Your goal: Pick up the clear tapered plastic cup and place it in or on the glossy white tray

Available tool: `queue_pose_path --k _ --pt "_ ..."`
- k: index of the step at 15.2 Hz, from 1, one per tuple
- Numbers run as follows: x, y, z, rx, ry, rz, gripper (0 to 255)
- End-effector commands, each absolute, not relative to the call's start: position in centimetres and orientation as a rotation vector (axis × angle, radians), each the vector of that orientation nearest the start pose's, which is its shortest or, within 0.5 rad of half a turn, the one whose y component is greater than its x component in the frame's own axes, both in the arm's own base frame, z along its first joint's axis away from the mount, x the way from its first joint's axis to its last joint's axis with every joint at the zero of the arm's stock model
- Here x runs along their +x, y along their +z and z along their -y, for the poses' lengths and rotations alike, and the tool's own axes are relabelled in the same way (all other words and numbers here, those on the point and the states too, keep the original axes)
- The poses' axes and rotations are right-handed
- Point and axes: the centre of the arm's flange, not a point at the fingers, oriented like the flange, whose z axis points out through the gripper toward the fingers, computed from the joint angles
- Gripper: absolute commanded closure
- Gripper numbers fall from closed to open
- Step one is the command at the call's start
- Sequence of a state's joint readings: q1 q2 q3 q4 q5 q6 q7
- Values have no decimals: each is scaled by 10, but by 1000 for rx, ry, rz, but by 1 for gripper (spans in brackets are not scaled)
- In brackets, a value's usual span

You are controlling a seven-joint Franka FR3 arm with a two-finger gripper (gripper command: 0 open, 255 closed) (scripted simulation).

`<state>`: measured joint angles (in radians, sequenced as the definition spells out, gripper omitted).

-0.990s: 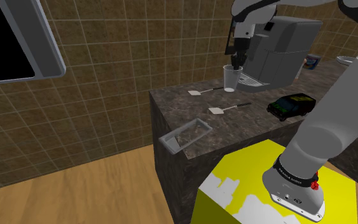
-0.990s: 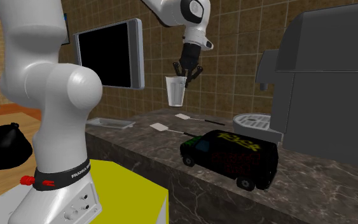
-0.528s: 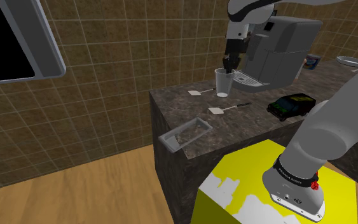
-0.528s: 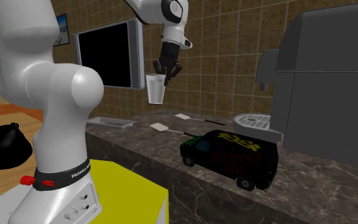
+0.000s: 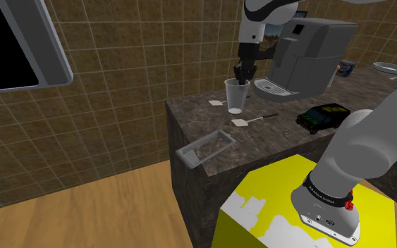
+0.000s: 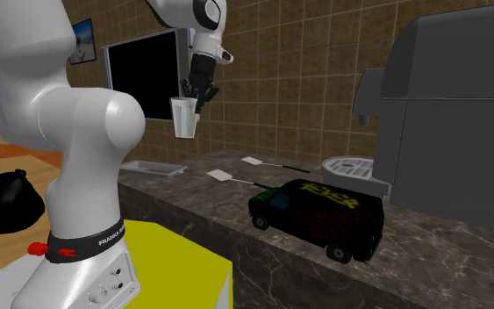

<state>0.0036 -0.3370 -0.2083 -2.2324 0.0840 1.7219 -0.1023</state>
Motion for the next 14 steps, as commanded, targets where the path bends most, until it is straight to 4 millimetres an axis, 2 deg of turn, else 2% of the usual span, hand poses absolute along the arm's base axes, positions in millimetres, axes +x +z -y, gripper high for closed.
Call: queue_pose_path --k 1,9,10,14 --pt "425 490 58 -2953 233 -158 255" --pt "426 499 -47 -2953 233 -158 255" --pt "426 501 -66 -2953 233 -158 255" --pt "426 480 -66 -2953 233 -158 255"
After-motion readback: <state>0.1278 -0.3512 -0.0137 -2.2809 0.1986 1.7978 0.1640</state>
